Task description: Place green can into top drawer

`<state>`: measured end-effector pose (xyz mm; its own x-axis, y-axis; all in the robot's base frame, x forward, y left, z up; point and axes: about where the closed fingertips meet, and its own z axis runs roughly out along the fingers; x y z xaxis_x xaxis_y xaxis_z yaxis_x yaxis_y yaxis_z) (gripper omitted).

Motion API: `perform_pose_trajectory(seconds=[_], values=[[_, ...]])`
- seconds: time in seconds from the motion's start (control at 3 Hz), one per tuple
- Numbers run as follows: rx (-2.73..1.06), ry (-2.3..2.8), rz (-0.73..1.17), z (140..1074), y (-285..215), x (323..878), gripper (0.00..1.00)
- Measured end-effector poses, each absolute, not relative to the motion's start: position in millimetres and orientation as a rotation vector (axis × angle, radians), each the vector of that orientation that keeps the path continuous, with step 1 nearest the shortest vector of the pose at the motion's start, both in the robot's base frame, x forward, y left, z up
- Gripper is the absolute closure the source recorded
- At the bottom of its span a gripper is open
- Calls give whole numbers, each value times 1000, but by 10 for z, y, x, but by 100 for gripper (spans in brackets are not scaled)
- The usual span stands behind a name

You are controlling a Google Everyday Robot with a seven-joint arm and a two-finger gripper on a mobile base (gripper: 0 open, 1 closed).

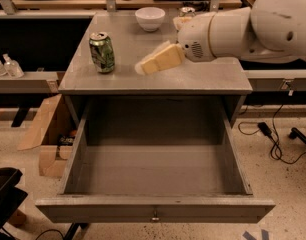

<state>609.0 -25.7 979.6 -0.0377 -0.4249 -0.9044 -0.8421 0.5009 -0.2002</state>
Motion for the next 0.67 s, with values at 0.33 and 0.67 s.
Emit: perform_pose_trajectory(seconds=[0.33,0.67], values=[[-1024,1619,442,9957,-238,6253,0],[-1048,1560,494,9780,27,6432,0]])
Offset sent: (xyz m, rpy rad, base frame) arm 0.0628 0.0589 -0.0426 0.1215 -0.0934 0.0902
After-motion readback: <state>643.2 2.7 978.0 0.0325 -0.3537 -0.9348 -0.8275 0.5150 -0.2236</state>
